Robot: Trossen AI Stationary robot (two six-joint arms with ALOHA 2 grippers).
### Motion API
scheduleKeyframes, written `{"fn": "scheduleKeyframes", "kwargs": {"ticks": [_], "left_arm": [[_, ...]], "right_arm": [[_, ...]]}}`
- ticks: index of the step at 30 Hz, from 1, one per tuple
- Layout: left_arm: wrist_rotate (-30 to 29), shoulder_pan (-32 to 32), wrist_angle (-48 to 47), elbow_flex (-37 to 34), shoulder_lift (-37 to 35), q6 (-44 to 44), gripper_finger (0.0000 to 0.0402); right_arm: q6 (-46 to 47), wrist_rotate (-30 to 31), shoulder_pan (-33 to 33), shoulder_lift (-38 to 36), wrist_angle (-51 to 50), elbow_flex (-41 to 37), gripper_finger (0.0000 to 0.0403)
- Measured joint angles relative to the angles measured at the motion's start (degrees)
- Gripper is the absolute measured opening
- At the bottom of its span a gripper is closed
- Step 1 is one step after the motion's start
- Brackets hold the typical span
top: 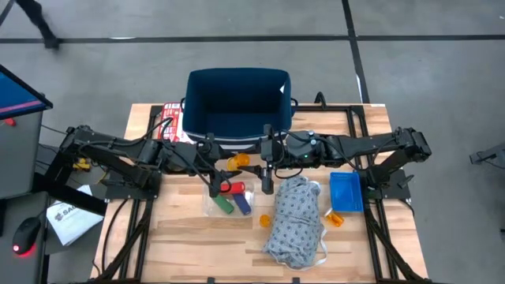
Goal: Pick & place medical supplies in basket/bin
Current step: Put the left orange pill bottle into the small blue bin
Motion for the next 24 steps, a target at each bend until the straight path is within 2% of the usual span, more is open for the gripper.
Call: {"fn": "scheduleKeyframes", "kwargs": {"ticks": [8, 13, 18, 24], "left_arm": [[0.16, -0.89, -5.29, -0.04, -0.02, -0.90, 0.0263], [0.42, -2.34, -14.13, -0.06, -0.08, -2.14, 0.0266], [0.46, -4.65, -21.48, -0.09, -0.22, -4.15, 0.0266], [0.27, -6.98, -23.93, -0.95, -0.22, -6.61, 0.0267]], "right_arm": [[0.00, 0.60, 0.02, 0.00, -0.14, 0.00, 0.0178], [0.02, 2.07, 0.02, -1.10, -4.18, 0.00, 0.0178], [3.01, 6.03, 0.00, -4.32, -16.37, 0.00, 0.0178], [17.75, 8.10, 0.33, -8.35, -41.28, 0.00, 0.0173]]}}
